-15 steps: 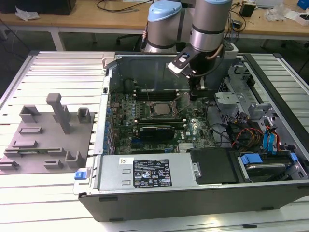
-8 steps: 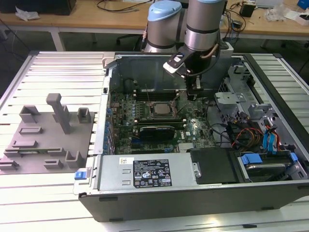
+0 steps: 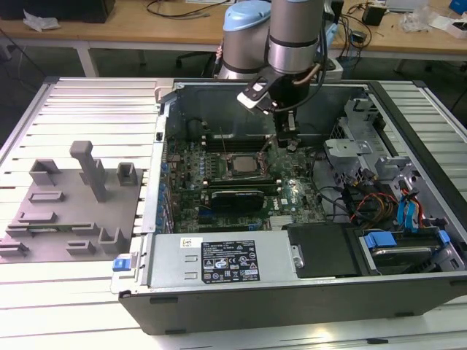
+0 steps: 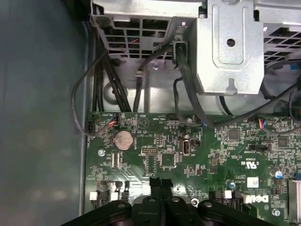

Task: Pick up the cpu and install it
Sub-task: 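Close the cpu cover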

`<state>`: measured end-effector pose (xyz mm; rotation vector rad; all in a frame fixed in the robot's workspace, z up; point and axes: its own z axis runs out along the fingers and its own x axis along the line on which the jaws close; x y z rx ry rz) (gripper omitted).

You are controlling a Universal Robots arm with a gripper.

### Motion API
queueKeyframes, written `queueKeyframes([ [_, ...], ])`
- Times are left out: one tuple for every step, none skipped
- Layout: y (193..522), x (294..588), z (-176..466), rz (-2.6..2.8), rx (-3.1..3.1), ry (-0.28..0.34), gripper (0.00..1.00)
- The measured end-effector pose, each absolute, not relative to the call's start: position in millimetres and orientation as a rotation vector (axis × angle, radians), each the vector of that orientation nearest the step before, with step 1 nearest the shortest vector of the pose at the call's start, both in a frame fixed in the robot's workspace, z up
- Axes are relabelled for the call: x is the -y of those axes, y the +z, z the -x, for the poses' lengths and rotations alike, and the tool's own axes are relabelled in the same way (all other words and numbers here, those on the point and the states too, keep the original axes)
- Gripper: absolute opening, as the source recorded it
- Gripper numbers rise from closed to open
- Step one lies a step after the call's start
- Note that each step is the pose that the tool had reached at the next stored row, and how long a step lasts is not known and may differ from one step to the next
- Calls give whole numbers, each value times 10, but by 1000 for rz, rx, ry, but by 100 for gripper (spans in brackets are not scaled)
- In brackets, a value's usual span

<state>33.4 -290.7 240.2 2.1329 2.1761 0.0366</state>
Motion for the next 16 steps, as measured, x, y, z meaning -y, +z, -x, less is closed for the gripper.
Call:
queueKeyframes([
  [2402, 2897, -315, -2131, -2174, 40, 11],
  [2401, 2890, -299, -2130, -2173, 43, 11],
  [2402, 2883, -276, -2128, -2170, 46, 11],
  [2402, 2879, -258, -2126, -2169, 47, 11],
  [2402, 2875, -225, -2124, -2167, 48, 11],
  [2402, 2873, -200, -2123, -2165, 48, 11],
  [2402, 2873, -180, -2122, -2164, 48, 11],
  [2403, 2872, -155, -2120, -2163, 48, 11],
  [2402, 2872, -137, -2120, -2162, 48, 11],
  [2401, 2872, -134, -2120, -2162, 48, 11],
  [2402, 2872, -134, -2119, -2162, 48, 11],
  [2402, 2872, -134, -2119, -2162, 48, 11],
  [2400, 2871, -135, -2120, -2163, 47, 11],
  [2397, 2871, -134, -2124, -2167, 42, 11],
  [2395, 2872, -134, -2131, -2175, 33, 11],
  [2394, 2872, -134, -2138, -2182, 25, 11],
])
